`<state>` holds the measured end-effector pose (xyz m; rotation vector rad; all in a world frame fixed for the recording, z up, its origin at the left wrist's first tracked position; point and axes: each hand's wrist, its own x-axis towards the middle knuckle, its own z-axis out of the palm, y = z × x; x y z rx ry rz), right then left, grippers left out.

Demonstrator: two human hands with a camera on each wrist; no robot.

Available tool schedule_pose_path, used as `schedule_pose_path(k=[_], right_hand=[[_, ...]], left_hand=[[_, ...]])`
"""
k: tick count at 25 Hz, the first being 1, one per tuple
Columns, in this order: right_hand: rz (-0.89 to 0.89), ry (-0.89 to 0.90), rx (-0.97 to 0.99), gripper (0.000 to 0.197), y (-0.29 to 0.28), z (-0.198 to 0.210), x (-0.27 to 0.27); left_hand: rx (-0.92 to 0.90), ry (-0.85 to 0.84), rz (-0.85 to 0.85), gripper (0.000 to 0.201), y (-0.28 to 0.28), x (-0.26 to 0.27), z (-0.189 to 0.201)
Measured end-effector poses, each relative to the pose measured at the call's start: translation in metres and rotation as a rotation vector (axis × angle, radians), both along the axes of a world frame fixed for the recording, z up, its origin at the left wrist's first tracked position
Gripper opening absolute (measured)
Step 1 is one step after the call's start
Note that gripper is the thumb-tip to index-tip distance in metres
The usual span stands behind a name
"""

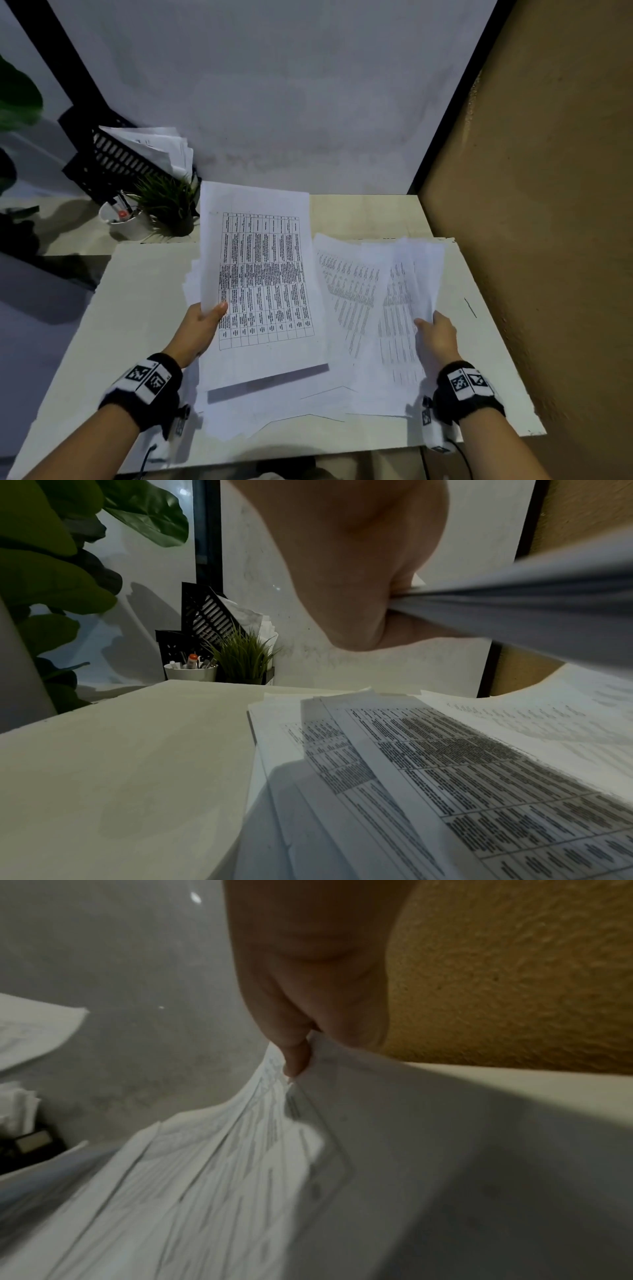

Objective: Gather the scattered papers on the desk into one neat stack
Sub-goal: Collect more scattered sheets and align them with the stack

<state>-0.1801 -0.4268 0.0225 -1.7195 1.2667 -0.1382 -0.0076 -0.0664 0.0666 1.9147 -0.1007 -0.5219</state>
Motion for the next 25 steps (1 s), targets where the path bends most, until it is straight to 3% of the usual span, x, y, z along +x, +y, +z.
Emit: schedule_pose_path(k=[8,14,17,21,25], right_hand=[[0.183,0.072,-0.260,0.024,-0.039,0.061,0.007],[0.050,0.042,-0.494,0.027,-0.066,0.136,-0.009],[-0.090,-0.099,-0.552,0.027,-0.082,0.180,-0.031],[-0.197,-0.483,-0.366,0.019,-0.060,0.204,-0.037],[-0.031,-0.469,-0.182,0.020,-0.012,0.160,-0.004]], left_hand=[[-0.059,0.019,-0.044,0.038,-0.008,0.001,-0.005],[-0.076,-0.006,-0.062,0.035,-0.013,0.008,-0.005],[-0.090,-0.017,-0.033,0.033,-0.016,0.007,-0.002],[-0.133,0.011,-0.030,0.034,-0.028,0.002,0.005],[-0.209,0.059,-0.140,0.032,-0.054,-0.006,0.025]])
